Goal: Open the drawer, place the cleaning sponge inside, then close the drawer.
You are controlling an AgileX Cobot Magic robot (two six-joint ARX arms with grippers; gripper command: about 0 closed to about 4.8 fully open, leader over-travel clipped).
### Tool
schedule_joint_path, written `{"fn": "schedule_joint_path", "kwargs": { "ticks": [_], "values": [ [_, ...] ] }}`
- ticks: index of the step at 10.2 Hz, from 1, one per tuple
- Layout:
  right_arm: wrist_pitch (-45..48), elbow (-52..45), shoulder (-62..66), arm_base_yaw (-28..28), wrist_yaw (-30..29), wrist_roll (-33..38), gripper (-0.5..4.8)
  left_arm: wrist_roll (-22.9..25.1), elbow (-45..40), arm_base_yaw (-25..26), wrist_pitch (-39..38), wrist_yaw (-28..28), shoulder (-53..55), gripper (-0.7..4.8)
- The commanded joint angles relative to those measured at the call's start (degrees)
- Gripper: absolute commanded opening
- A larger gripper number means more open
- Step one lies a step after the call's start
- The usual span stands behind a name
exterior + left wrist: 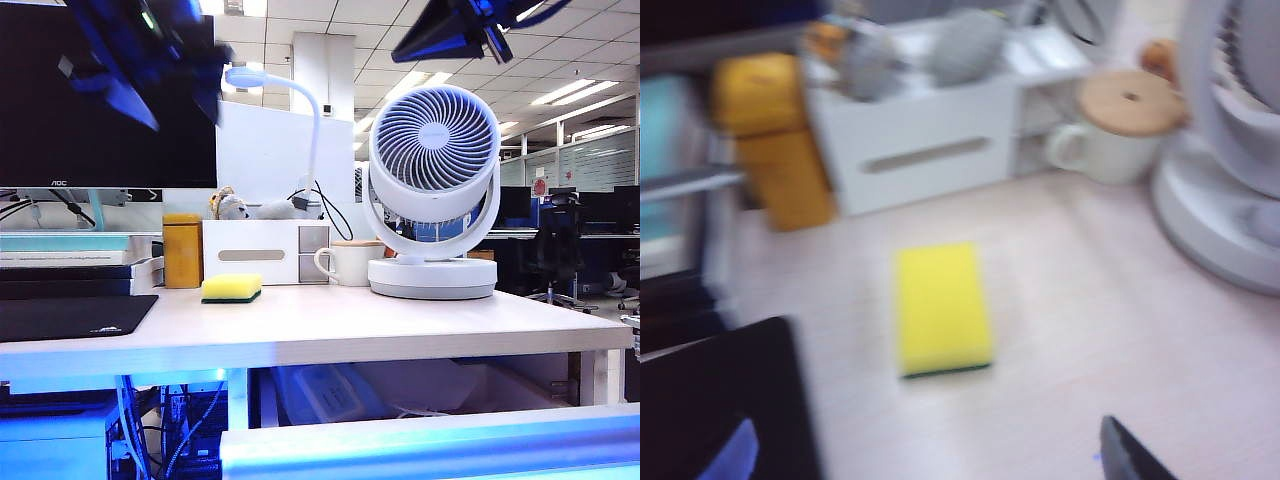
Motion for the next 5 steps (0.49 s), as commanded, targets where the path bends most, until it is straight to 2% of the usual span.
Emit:
{"fn": "schedule_joint_path", "kwargs": {
  "ticks": [1,2,3,5],
  "values": [
    [-0.6,0.4,-3.4,1.6,-0.2,-0.2,-0.01,0.0,0.5,0.4,14.2,0.2,10.9,4.79],
    [-2.8,0.4,-3.9,1.6,-0.2,-0.2,-0.01,0.0,5.8,1.3,15.4,-0.2,18.9,4.79],
    [-3.4,0.4,-4.0,1.6,-0.2,-0.2,-0.01,0.0,7.9,1.5,15.5,0.0,21.3,4.79],
    [-4.3,0.4,-4.0,1.6,-0.3,-0.2,-0.01,0.0,17.9,2.6,14.6,-1.4,31.0,4.79]
  ]
}}
